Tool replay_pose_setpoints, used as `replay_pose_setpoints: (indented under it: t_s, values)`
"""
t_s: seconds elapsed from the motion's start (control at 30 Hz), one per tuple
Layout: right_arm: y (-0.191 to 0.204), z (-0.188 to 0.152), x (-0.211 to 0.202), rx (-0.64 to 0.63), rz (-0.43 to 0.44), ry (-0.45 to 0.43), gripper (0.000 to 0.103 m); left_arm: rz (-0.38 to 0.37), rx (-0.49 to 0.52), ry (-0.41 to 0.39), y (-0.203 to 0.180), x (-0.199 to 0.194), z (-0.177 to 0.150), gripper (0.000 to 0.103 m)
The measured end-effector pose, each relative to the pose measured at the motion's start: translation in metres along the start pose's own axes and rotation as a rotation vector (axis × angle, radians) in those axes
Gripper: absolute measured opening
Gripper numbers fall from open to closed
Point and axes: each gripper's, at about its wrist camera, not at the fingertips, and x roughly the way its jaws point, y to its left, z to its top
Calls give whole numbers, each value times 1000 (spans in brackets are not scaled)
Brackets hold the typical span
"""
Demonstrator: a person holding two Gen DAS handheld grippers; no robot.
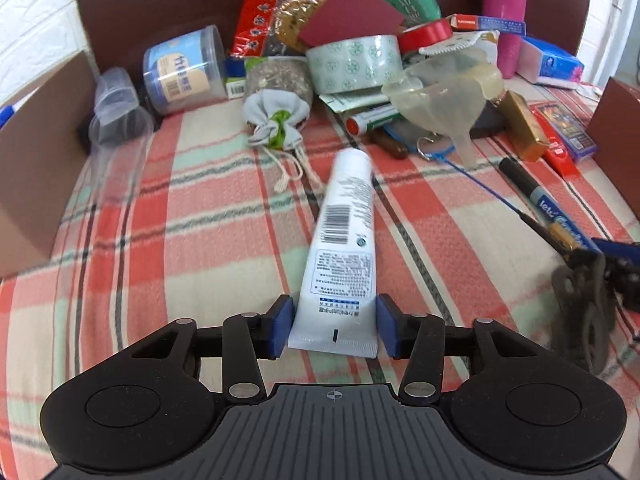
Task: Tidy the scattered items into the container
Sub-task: 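Grasp white tube with left tool while right tool grasps dark grey claw clip, then lift white tube with left tool while right tool lifts grey claw clip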
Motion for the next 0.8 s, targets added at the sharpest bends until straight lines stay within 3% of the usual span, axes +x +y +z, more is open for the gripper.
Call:
replay_pose_setpoints:
  t_s: [0.1, 0.17, 0.37, 0.43, 0.53, 0.57, 0.73, 0.8]
  values:
    - [-1, -2, -18, 30, -15, -35, 54, 28, -16, -6, 1, 0, 0, 77]
    - [4, -4, -27, 19, 28, -21, 58, 32, -23, -8, 2, 3, 3, 78]
    - [20, -11, -26, 0, 140, 57, 57, 40, -24, -4, 1, 17, 10, 87]
    - [25, -14, -22, -4, 175, 90, 59, 40, -25, -6, 2, 20, 13, 86]
    - [33, -17, -18, -22, 201, 114, 63, 33, -21, -15, 3, 21, 15, 63]
    - [35, -17, -18, -35, 200, 114, 63, 27, -17, -18, 4, 19, 14, 49]
    - [34, -14, -16, -22, 192, 110, 64, 11, -28, -12, 6, 10, 6, 43]
    - [33, -12, -13, 3, 172, 103, 69, 2, -34, -4, 6, 3, -2, 43]
